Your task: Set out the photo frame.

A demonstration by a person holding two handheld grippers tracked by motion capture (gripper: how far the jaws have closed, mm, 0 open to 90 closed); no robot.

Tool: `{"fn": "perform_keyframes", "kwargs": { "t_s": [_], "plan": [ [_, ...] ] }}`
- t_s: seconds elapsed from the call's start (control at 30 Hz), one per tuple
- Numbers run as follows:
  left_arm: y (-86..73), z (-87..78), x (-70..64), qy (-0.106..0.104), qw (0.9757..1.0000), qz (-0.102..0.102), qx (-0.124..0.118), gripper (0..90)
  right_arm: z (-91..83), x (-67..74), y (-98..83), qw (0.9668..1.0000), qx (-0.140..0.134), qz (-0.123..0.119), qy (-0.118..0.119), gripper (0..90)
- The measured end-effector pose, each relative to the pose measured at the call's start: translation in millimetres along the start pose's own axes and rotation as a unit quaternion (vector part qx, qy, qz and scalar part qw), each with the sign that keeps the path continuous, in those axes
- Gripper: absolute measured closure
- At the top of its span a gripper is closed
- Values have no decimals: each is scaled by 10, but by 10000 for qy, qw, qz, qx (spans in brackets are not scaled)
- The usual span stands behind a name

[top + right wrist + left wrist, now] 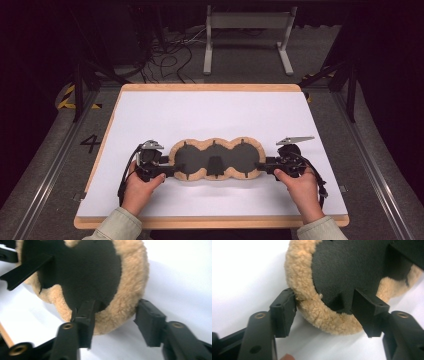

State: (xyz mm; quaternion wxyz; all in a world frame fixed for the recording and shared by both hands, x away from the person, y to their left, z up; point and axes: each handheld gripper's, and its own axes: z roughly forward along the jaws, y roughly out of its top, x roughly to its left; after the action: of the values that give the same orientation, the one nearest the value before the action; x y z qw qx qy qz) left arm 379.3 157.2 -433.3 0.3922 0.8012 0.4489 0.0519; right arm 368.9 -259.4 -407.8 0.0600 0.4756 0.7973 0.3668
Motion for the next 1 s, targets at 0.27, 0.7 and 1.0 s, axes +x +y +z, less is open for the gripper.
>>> {"fn": "perform_keyframes", "kwargs": {
  "t_s": [0.27,0.7,1.0],
  "plan": [
    [-3,-62,-20,52,9998,15,-193,497,14,44,-4,9993,-14,-73,-357,606],
    [-2,-147,-101,284,9976,370,-507,533,-38,168,2,9935,-280,-686,-868,640],
    [-43,-230,-151,106,9969,563,-532,554,-12,182,-92,9898,-91,-965,-1040,644]
  ]
}}
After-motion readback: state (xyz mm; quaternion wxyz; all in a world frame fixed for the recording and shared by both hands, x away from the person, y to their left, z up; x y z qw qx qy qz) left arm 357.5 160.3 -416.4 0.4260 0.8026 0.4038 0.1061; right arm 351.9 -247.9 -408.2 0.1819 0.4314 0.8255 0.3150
